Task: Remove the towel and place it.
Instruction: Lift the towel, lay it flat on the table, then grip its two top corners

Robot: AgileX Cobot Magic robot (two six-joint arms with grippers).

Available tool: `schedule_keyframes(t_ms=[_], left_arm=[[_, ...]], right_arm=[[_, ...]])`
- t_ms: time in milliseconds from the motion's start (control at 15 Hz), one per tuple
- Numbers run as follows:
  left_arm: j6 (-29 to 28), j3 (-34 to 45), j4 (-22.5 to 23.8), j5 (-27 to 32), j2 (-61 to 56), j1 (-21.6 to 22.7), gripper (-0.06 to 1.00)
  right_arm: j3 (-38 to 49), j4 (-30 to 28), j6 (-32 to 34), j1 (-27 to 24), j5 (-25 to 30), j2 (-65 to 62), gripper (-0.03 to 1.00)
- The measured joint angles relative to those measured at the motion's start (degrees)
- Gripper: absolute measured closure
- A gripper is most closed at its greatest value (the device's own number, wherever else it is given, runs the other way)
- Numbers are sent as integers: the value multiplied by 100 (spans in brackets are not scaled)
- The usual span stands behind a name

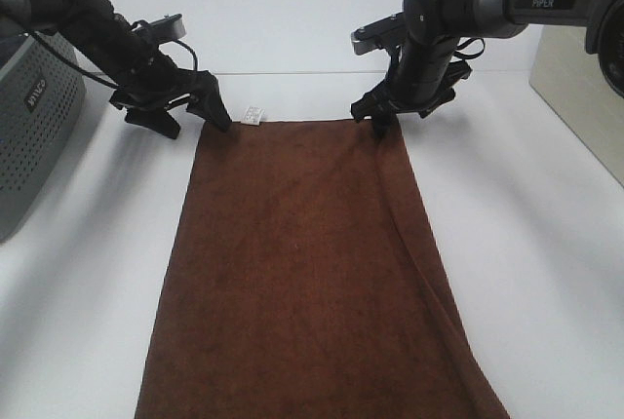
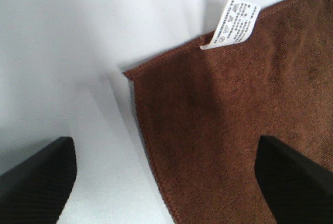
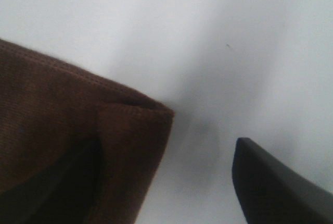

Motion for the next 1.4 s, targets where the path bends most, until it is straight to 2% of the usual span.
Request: schedule_keyframes(t_ms=[400,867,1000,1200,1400], left_arm=[[0,0,0,0,0,0,9],[0,-6,0,86,0,0,9],[-63,-6,0,86,0,0,9],[-86,-6,-46,138,0,0,9],[-120,-6,-63,269,0,-86,9]], right_arm=[[-206,-498,223,-29,155,-17,27],[-206,-619,344,-882,361,-46,27],[-206,-327,350,-945,418,-103,27],[-218,556,126,-945,453,-298,27],[-223,1438,-435,-945,1100,-327,27]])
